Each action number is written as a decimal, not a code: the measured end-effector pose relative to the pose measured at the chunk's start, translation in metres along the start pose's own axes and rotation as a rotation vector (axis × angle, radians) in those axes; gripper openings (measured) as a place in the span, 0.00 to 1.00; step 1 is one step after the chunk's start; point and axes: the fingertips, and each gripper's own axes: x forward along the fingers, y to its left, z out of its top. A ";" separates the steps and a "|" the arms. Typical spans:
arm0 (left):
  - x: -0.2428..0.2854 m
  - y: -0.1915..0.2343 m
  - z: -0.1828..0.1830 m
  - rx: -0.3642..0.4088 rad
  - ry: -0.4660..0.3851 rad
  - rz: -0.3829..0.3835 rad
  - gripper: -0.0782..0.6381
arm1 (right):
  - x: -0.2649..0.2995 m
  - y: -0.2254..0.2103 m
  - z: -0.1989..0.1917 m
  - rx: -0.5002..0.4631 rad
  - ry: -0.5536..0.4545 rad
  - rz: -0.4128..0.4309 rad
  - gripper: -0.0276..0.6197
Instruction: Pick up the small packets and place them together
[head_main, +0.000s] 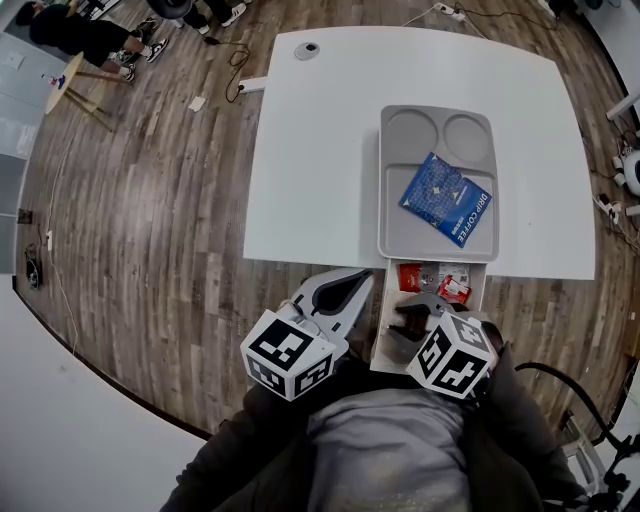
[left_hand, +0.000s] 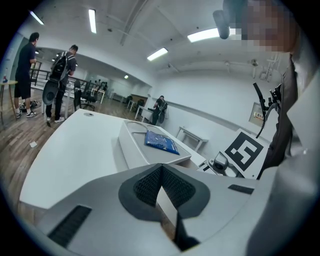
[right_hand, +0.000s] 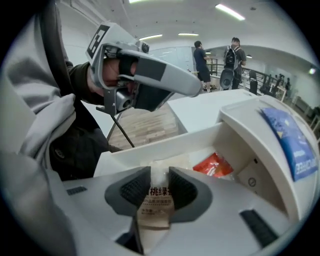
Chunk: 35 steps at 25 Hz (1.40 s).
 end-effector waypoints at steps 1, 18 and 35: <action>0.000 0.001 0.000 0.000 -0.001 0.001 0.10 | 0.000 0.001 0.001 -0.003 -0.008 -0.004 0.22; 0.014 0.009 0.004 -0.003 0.014 -0.003 0.10 | -0.054 -0.015 0.033 0.049 -0.173 -0.021 0.06; 0.007 0.013 0.005 -0.030 0.003 0.017 0.10 | -0.149 -0.158 0.050 0.213 -0.335 -0.337 0.06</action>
